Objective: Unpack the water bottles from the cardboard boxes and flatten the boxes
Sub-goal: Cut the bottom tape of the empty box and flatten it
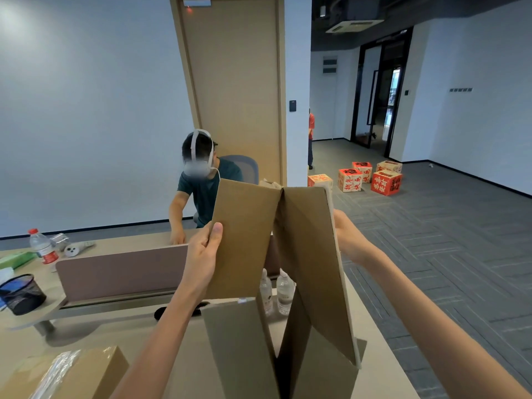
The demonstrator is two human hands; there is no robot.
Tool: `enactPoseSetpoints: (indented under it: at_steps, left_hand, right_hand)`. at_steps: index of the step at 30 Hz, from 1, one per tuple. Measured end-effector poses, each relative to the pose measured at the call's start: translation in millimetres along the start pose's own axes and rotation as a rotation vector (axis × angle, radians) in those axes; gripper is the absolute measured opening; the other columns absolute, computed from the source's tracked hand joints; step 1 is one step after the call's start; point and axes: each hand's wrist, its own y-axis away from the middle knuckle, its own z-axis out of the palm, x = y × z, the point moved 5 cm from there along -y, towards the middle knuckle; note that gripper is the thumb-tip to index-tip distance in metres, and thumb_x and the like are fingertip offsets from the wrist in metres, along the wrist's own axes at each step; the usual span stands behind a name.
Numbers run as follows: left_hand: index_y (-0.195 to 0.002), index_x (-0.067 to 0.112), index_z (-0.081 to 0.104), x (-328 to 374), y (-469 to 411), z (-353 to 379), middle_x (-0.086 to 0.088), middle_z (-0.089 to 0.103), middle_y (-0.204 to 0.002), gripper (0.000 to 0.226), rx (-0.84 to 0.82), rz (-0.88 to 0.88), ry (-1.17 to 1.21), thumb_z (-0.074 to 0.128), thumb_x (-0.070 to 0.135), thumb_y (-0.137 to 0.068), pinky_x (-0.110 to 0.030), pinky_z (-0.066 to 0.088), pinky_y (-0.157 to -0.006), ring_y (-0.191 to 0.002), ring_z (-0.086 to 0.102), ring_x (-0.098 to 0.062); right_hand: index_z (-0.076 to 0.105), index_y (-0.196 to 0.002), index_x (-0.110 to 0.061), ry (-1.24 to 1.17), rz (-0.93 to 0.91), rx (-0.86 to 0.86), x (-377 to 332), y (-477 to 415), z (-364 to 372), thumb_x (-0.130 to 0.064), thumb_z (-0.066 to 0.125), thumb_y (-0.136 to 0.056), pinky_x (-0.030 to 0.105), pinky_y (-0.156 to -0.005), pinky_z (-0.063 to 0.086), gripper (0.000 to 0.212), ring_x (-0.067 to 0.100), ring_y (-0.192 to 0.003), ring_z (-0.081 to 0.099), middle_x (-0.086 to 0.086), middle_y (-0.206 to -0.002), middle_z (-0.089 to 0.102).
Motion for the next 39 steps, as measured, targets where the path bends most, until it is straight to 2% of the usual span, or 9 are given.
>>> enactPoseSetpoints:
  at_steps: [2, 4, 6, 10, 13, 21, 26, 32, 39]
  left_hand:
    - [-0.095, 0.079, 0.044, -8.6, -2.0, -5.9, 0.020, 0.056, -0.119, 0.040, -0.011, -0.037, -0.003, 0.036, 0.041, -0.103, -0.042, 0.044, -0.103, -0.116, 0.056, -0.015]
    - [-0.108, 0.063, 0.052, -19.9, -3.2, -12.5, 0.014, 0.058, -0.124, 0.021, -0.021, -0.103, 0.044, 0.039, 0.050, -0.097, -0.048, 0.043, -0.106, -0.117, 0.056, -0.016]
    - [-0.113, 0.045, 0.053, -28.8, -5.8, -18.2, 0.008, 0.060, -0.126, 0.029, -0.028, -0.165, 0.081, 0.042, 0.057, -0.089, -0.053, 0.042, -0.108, -0.116, 0.057, -0.017]
    - [-0.119, 0.030, 0.060, -36.0, -7.0, -29.1, 0.000, 0.067, -0.119, 0.041, -0.037, -0.213, 0.156, 0.046, 0.055, -0.089, -0.050, 0.045, -0.104, -0.112, 0.062, -0.023]
    - [-0.125, 0.020, 0.062, -42.5, -3.0, -37.4, -0.003, 0.071, -0.116, 0.047, -0.050, -0.224, 0.202, 0.046, 0.050, -0.093, -0.045, 0.048, -0.100, -0.110, 0.065, -0.025]
    - [-0.125, 0.015, 0.062, -55.4, 7.8, -50.9, -0.004, 0.072, -0.114, 0.042, -0.089, -0.261, 0.267, 0.040, 0.041, -0.100, -0.036, 0.050, -0.087, -0.105, 0.068, -0.020]
    - [-0.123, 0.013, 0.063, -51.7, 10.0, -50.7, -0.005, 0.073, -0.112, 0.044, -0.091, -0.235, 0.302, 0.041, 0.040, -0.097, -0.033, 0.051, -0.083, -0.099, 0.070, -0.017]
    - [-0.119, 0.012, 0.068, -43.8, 4.3, -60.3, -0.008, 0.072, -0.113, 0.042, -0.063, -0.225, 0.326, 0.044, 0.039, -0.099, -0.037, 0.048, -0.087, -0.099, 0.068, -0.018]
    - [-0.124, 0.019, 0.064, -32.4, 12.7, -75.6, -0.002, 0.073, -0.111, 0.041, -0.154, -0.233, 0.248, 0.038, 0.041, -0.102, -0.031, 0.051, -0.081, -0.097, 0.069, -0.014]
  right_hand:
    - [0.054, -0.125, -0.023, 0.074, -0.105, -0.033, -6.9, -12.5, 0.1, -0.006, 0.068, -0.088, 0.023, -0.079, 0.055, 0.043, 0.008, -0.111, 0.059, -0.001, -0.122, 0.060]
    - [0.041, -0.140, -0.026, 0.193, -0.136, -0.048, -12.5, -23.0, 1.4, -0.005, 0.073, -0.084, 0.024, -0.088, 0.054, 0.068, 0.010, -0.126, 0.046, -0.002, -0.141, 0.046]
    - [0.034, -0.145, -0.031, 0.316, -0.157, -0.084, -21.8, -32.5, 6.3, -0.005, 0.076, -0.081, 0.024, -0.098, 0.046, 0.080, 0.011, -0.134, 0.035, -0.006, -0.151, 0.035]
    - [0.036, -0.146, -0.035, 0.581, -0.191, -0.201, -32.3, -50.8, 19.2, -0.013, 0.080, -0.078, 0.037, -0.115, 0.024, 0.084, 0.014, -0.143, 0.023, -0.011, -0.156, 0.029]
    - [0.047, -0.143, -0.030, 0.694, -0.214, -0.297, -35.4, -58.9, 27.8, -0.013, 0.081, -0.077, 0.043, -0.117, 0.022, 0.076, 0.013, -0.140, 0.024, -0.010, -0.152, 0.037]
    - [0.059, -0.129, -0.036, 0.807, -0.280, -0.449, -51.7, -67.5, 50.4, -0.017, 0.084, -0.073, 0.036, -0.110, 0.029, 0.064, 0.009, -0.128, 0.030, -0.010, -0.138, 0.044]
    - [0.062, -0.116, -0.037, 0.947, -0.367, -0.415, -70.0, -72.6, 57.1, -0.034, 0.089, -0.066, 0.009, -0.078, 0.030, 0.057, 0.002, -0.109, 0.029, -0.014, -0.119, 0.036]
    - [0.058, -0.109, -0.031, 1.007, -0.410, -0.358, -83.0, -69.7, 51.5, -0.054, 0.083, -0.064, 0.010, -0.063, 0.025, 0.056, 0.002, -0.102, 0.026, -0.014, -0.112, 0.034]
    - [0.058, -0.095, -0.020, 0.837, -0.356, -0.360, -73.9, -72.1, 51.8, -0.048, 0.084, -0.067, 0.018, -0.070, 0.034, 0.047, 0.008, -0.091, 0.043, -0.011, -0.098, 0.052]
